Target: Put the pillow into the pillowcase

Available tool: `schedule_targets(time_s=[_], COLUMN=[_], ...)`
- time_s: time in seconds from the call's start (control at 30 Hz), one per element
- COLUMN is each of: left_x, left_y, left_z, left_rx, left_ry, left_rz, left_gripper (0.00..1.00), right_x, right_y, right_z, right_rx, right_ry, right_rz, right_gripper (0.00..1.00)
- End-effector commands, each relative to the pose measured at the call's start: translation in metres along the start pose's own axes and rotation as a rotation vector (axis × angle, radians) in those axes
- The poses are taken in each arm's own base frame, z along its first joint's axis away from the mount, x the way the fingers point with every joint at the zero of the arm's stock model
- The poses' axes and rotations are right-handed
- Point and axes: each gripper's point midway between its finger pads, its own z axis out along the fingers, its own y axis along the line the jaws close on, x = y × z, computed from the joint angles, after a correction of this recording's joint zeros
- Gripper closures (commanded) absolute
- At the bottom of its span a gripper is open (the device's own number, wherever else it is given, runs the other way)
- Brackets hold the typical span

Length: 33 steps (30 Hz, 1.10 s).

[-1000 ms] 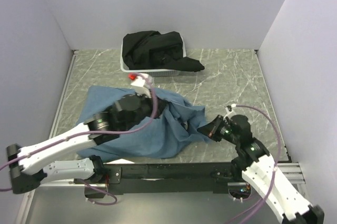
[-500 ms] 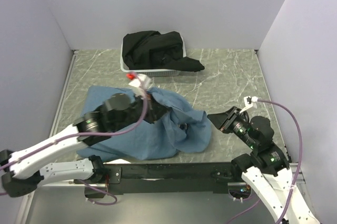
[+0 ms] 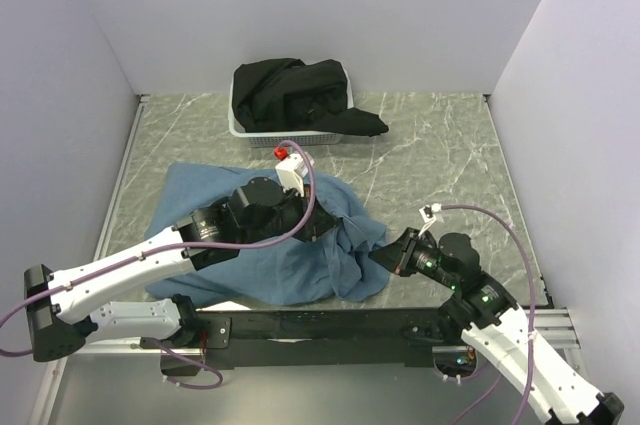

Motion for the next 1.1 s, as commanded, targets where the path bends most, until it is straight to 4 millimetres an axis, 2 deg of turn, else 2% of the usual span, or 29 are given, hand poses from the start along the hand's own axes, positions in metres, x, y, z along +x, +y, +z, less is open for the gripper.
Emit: schedule_targets(time_s=[0.0, 0.07, 0.13, 0.17, 0.2, 0.27, 0.4, 0.53, 0.6, 0.77, 0.83, 0.97, 1.07], left_x=[-0.002, 0.002, 0.002, 0.003, 0.002, 0.003, 0.002, 0.018, 0.031, 0.060, 0.063, 0.055, 0.048], left_y=[-0.011, -0.010, -0.013, -0.015, -0.017, -0.021, -0.028, -0.040, -0.045, -0.033, -0.036, -0.042, -0.033], left_z=[0.002, 0.002, -0.001, -0.002, -0.004, -0.007, -0.018, -0.028, -0.037, -0.054, -0.063, -0.073, -0.069], left_rx=[0.051, 0.057, 0.071, 0.080, 0.089, 0.108, 0.141, 0.215, 0.255, 0.241, 0.275, 0.300, 0.226], left_ry=[-0.005, 0.004, 0.008, 0.014, 0.013, 0.023, 0.028, 0.117, 0.185, 0.275, 0.285, 0.258, 0.220], left_rz=[-0.049, -0.057, -0.065, -0.067, -0.069, -0.074, -0.080, -0.075, -0.074, -0.099, -0.103, -0.097, -0.113], left_gripper=[0.92, 0.92, 0.91, 0.91, 0.91, 0.91, 0.91, 0.92, 0.94, 0.96, 0.95, 0.92, 0.91], right_x=[-0.005, 0.001, 0.017, 0.013, 0.018, 0.017, 0.013, -0.008, -0.029, -0.062, -0.071, -0.086, -0.080], right_y=[0.034, 0.045, 0.039, 0.049, 0.044, 0.053, 0.059, 0.062, 0.063, 0.067, 0.065, 0.069, 0.068], right_z=[0.008, 0.012, 0.019, 0.022, 0.027, 0.030, 0.040, 0.048, 0.051, 0.055, 0.059, 0.065, 0.059], right_rx=[-0.143, -0.196, -0.181, -0.225, -0.204, -0.243, -0.249, -0.204, -0.179, -0.164, -0.142, -0.113, -0.100], right_ry=[-0.015, 0.005, 0.075, 0.057, 0.080, 0.078, 0.079, 0.012, -0.048, -0.093, -0.104, -0.117, -0.112], right_rz=[-0.011, -0.012, 0.021, 0.019, 0.048, 0.057, 0.106, 0.128, 0.114, 0.106, 0.099, 0.058, 0.036], right_gripper=[0.82, 0.80, 0.80, 0.78, 0.78, 0.74, 0.66, 0.57, 0.53, 0.50, 0.50, 0.50, 0.50])
